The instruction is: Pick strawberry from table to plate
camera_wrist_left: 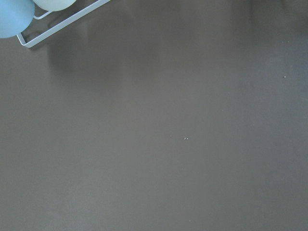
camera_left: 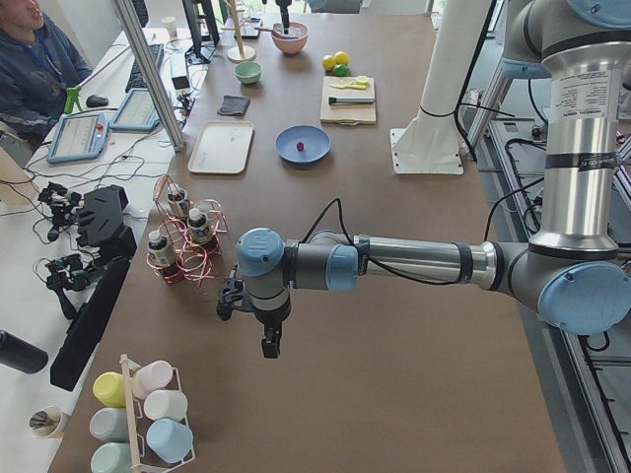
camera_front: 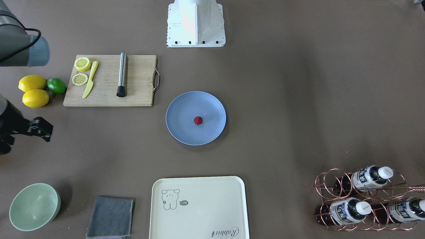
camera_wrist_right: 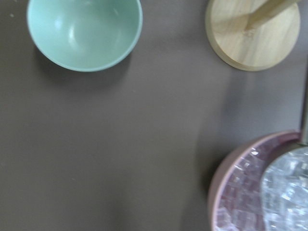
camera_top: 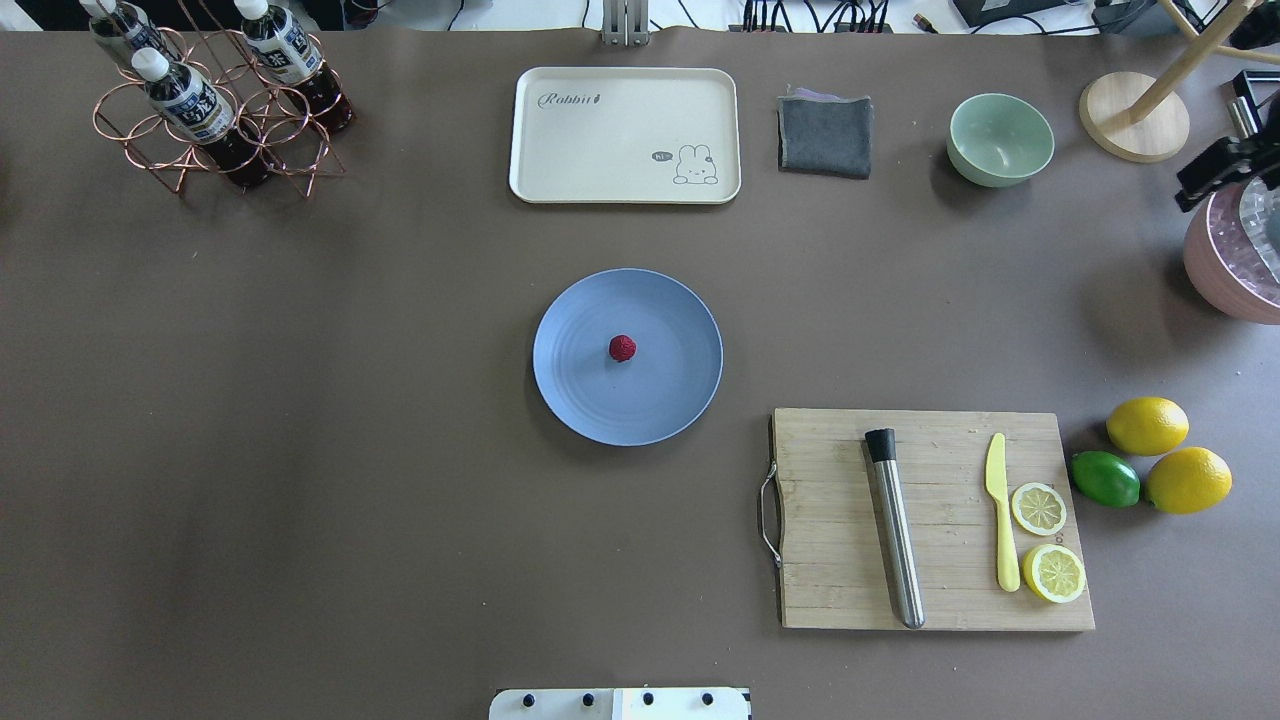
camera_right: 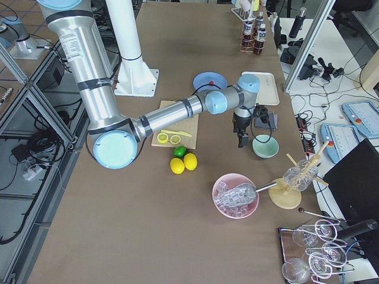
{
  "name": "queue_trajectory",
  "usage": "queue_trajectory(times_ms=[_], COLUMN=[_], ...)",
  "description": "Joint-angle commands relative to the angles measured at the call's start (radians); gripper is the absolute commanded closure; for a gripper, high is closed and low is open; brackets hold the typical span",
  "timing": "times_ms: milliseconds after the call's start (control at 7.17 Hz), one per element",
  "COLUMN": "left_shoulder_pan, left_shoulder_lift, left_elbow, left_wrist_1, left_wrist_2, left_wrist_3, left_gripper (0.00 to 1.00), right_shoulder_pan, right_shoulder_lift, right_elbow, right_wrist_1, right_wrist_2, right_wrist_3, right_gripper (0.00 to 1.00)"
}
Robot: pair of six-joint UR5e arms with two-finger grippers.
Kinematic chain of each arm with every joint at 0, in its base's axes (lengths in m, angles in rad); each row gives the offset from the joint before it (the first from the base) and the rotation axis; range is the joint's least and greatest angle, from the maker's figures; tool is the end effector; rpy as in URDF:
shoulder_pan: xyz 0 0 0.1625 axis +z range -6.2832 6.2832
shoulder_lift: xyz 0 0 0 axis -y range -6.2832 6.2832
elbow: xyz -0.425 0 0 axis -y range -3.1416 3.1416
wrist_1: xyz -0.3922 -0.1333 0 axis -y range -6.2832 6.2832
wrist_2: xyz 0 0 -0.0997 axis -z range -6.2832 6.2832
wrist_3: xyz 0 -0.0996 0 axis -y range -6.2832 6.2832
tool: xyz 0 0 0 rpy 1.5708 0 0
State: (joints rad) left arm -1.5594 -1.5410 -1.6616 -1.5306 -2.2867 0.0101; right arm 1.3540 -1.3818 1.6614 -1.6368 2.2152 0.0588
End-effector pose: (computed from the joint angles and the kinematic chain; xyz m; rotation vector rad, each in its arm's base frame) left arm -0.0625 -0.4808 0.6365 0.0195 0.7159 0.0280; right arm -0.0511 -0.5736 0.5284 0.1162 -0.6654 -0.2208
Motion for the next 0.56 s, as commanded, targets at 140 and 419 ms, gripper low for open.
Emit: queue_trajectory(times_ms=[140,419], left_shoulder_pan=[0.001,0.001], left_shoulder_lift=[-0.007,0.004], left_elbow=[-0.006,-0.006], left_wrist_1=[-0.002,-0.008], left_wrist_2=[0.003,0.004], left_wrist_3=[-0.005,-0.002], left_gripper=[0.02,0.02], right_shoulder_pan=[0.218,0.257], right_shoulder_lift=[-0.126,-0.143], right_elbow=[-0.025,-0.029], right_wrist_1=[-0.014,-0.052], right_wrist_2=[0.044,0.043], right_wrist_3=[-0.228,-0.224], right_gripper=[0.00,0.00])
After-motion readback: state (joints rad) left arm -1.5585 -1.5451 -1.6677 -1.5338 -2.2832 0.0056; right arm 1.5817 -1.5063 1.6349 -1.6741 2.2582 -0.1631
